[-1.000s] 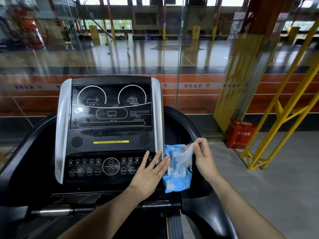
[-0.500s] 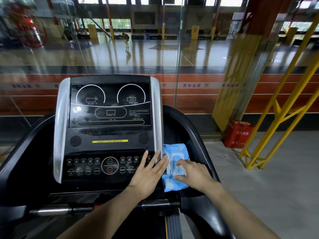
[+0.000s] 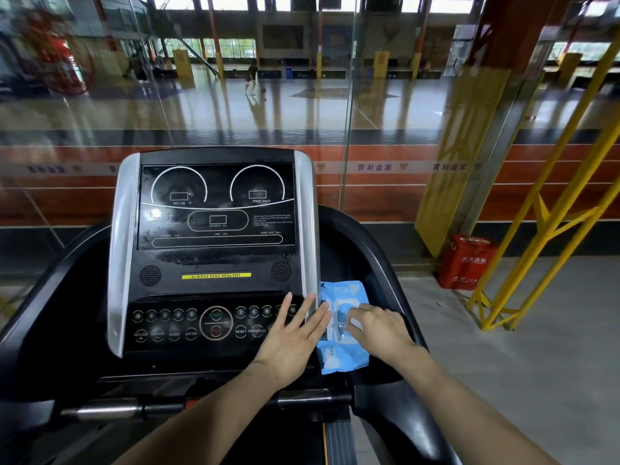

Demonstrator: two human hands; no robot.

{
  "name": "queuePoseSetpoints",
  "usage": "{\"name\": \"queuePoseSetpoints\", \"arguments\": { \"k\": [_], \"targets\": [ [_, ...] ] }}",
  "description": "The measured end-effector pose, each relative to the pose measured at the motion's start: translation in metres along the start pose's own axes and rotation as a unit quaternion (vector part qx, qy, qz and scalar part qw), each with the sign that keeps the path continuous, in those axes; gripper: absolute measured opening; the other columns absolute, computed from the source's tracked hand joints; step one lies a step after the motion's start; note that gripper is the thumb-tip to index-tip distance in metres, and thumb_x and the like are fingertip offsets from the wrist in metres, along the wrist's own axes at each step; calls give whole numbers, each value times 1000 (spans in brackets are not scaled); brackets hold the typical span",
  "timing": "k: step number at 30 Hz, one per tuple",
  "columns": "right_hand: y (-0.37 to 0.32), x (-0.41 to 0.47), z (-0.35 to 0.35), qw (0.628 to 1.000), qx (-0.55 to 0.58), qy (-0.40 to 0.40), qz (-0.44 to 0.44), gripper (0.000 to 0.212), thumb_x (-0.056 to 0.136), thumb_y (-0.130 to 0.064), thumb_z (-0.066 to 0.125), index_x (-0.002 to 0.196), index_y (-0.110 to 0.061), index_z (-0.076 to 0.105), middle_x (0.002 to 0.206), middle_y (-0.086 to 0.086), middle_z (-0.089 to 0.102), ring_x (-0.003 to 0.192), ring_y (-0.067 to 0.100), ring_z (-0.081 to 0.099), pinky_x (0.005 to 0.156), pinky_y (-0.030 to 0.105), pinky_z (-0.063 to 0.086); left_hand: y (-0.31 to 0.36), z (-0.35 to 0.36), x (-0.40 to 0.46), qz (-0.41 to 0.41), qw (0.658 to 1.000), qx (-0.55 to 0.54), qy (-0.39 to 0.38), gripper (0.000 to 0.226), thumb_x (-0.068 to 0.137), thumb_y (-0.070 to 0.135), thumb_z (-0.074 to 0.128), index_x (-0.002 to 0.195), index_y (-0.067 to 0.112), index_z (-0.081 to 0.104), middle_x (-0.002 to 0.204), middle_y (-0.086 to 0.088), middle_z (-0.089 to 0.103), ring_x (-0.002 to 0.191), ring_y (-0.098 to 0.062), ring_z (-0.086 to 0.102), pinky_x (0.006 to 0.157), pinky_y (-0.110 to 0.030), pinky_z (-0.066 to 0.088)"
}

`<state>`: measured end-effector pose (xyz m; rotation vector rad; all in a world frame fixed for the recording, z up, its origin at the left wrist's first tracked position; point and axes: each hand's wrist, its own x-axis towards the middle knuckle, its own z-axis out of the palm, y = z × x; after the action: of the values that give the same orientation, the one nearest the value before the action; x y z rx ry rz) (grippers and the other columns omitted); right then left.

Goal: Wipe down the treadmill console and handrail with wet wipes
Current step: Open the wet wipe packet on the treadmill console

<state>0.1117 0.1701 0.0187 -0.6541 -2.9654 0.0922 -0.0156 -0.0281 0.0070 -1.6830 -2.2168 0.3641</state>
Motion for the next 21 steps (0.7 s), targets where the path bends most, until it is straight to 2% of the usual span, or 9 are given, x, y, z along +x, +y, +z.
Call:
{"name": "queuePoseSetpoints", "arguments": {
  "k": [5,10,14,18,21],
  "targets": [
    [-2,14,0,998,22,11,55,27,102,-49,53,112,-25,60,108,-5,67,91,24,68,79,36,52,2,-1,1,-1,1000,-1,7,88,102,21,43,161,11,-20,172,-11,-23,152,-42,-31,117,-72,-22],
    [-5,30,-3,993,53,2,106,42,100,-45,60,130,-18,48,118,5,65,102,33,67,84,41,53,4,-5,2,-1,1000,5,5,86,102,24,43,162,12,-17,173,-14,-16,151,-42,-32,113,-69,-30],
    [-5,35,-5,988,82,8,128,40,101,-44,60,129,-17,49,115,9,68,102,36,67,81,41,52,6,-10,4,13,1000,26,7,82,104,24,40,162,7,-14,174,-18,1,155,-44,-25,117,-70,-24],
    [0,28,-13,967,187,83,154,28,99,-37,63,117,-22,47,98,7,70,82,30,67,70,41,56,14,-12,12,45,998,50,8,77,106,25,35,162,3,-13,174,-17,4,157,-39,-21,116,-67,-27],
    [4,15,-20,939,267,129,174,31,97,-34,66,116,-23,45,102,5,68,84,29,67,72,43,57,20,-13,25,64,995,78,-15,79,105,27,37,162,2,-9,174,-18,0,159,-37,-17,114,-66,-31]
  ]
}}
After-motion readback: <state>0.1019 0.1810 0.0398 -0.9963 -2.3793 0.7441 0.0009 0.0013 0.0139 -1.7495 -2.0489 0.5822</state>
